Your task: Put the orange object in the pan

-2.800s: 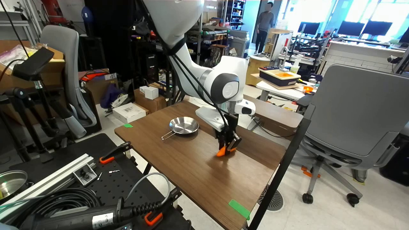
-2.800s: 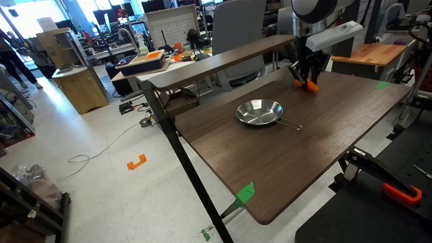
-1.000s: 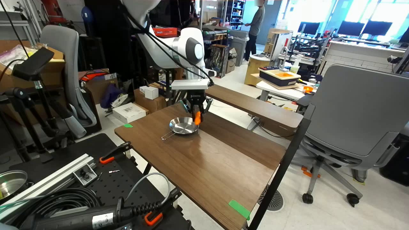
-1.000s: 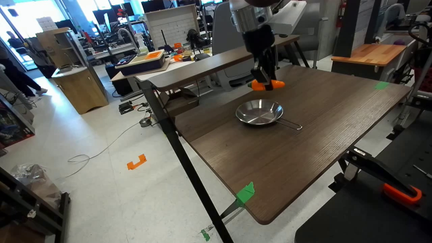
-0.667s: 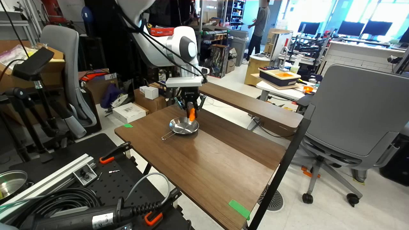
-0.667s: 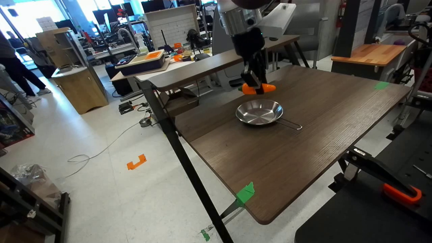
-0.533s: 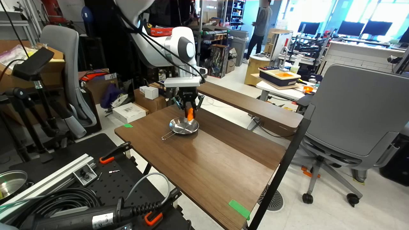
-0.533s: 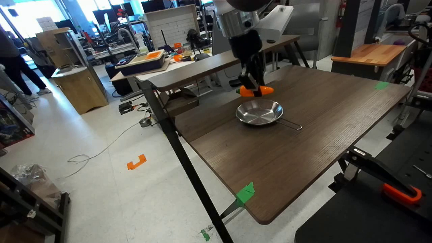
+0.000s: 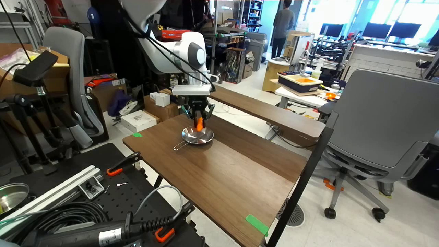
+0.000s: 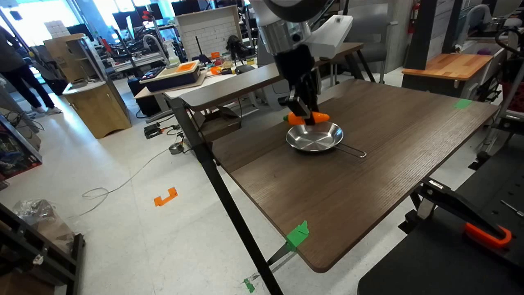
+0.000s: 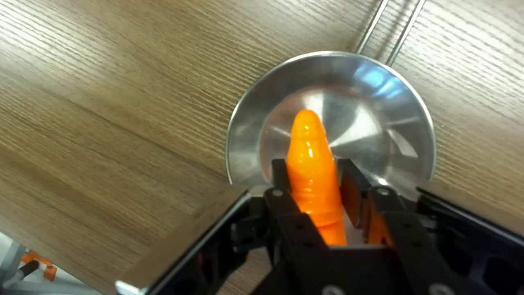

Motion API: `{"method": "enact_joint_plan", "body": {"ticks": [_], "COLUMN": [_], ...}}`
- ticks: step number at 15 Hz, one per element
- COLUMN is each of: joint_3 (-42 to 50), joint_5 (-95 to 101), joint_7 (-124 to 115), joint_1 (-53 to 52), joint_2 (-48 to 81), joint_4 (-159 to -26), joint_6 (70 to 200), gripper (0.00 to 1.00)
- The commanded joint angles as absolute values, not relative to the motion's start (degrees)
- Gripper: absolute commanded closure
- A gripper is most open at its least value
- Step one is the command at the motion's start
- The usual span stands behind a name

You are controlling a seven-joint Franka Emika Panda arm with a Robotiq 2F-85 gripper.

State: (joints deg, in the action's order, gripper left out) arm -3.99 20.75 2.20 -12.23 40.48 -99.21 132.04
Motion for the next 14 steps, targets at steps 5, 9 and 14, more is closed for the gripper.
{"method": "enact_joint_plan", "body": {"ticks": [5, 9, 14], "joint_3": [-3.81, -3.99, -3.56], "joint_5": [20.12, 19.50, 19.30], "joint_7": [-0.10, -1.22, -2.17], "joint_1": [-14.65, -15.35, -15.00], "joint_2": [40.91, 41.37, 40.33], "joint_4": [-98.61, -98.45, -99.90], "joint_6": [131.21, 130.94, 132.12], "gripper": [0.91, 0.91, 0.91]}}
